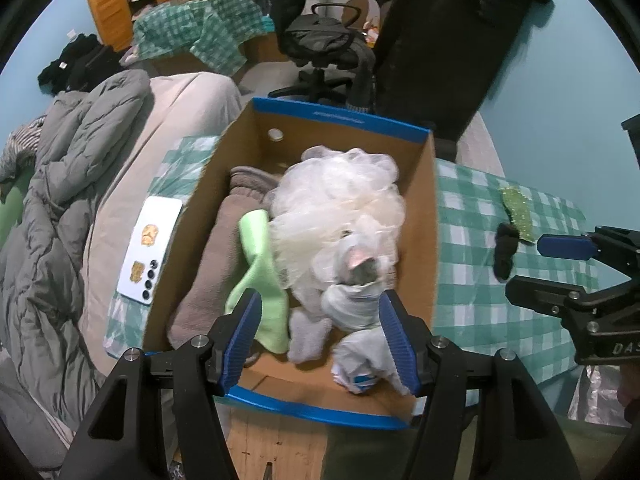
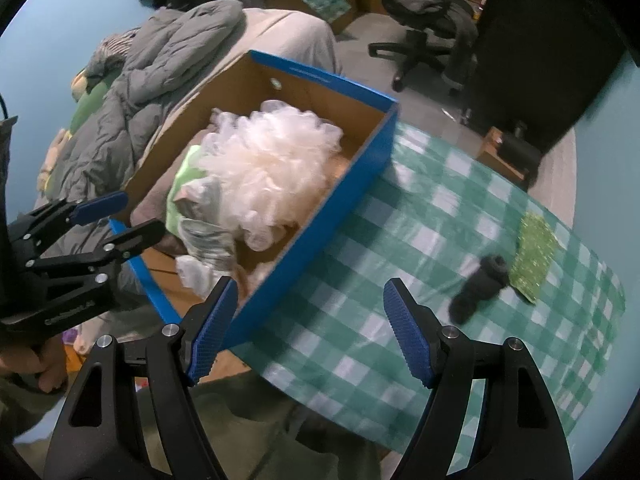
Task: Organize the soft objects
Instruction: 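Move both tools back over the black sock and green scrubber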
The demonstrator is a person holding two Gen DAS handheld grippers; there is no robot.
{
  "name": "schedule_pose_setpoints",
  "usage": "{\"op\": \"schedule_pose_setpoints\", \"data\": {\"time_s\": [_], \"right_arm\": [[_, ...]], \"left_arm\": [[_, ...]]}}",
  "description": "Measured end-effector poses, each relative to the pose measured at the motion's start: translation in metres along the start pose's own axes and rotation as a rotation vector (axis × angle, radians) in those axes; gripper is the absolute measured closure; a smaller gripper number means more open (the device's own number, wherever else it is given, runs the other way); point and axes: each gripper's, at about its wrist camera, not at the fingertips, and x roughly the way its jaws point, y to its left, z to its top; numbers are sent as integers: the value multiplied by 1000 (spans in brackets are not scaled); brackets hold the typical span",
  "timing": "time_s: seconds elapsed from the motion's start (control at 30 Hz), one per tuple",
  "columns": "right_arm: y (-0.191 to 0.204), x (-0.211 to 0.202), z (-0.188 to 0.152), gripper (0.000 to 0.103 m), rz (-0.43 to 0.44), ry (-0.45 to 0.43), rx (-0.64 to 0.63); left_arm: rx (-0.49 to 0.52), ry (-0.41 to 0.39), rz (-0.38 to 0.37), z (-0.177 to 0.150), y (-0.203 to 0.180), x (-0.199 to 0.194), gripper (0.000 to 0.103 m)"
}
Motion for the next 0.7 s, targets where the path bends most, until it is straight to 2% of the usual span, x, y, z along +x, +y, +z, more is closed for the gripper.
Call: {"op": "schedule_pose_setpoints", "data": {"time_s": [0.07, 0.6, 0.7], "right_arm": [[-9, -3, -4, 27, -6, -1, 15], [-84, -24, -45, 27, -72, 2, 141], [-97, -28, -51, 27, -85, 1, 163]], "left_arm": [[10, -1, -7, 2, -9, -1, 35], [121, 2, -45, 11, -73, -2, 34], [138, 7, -47, 13, -85, 0, 30]]}}
